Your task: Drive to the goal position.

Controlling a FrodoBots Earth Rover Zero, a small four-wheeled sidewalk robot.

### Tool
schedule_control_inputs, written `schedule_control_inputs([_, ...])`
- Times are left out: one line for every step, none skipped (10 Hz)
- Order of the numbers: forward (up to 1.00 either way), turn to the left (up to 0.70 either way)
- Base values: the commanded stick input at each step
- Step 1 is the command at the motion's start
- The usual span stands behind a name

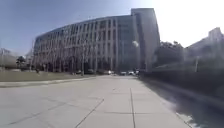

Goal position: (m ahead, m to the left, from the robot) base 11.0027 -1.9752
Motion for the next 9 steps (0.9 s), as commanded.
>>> schedule_control_inputs([0.70,0.00])
schedule_control_inputs([0.70,0.00])
schedule_control_inputs([0.70,0.00])
schedule_control_inputs([0.70,0.00])
schedule_control_inputs([0.70,0.00])
schedule_control_inputs([0.70,0.00])
schedule_control_inputs([0.70,0.00])
schedule_control_inputs([0.70,0.00])
schedule_control_inputs([0.70,0.00])
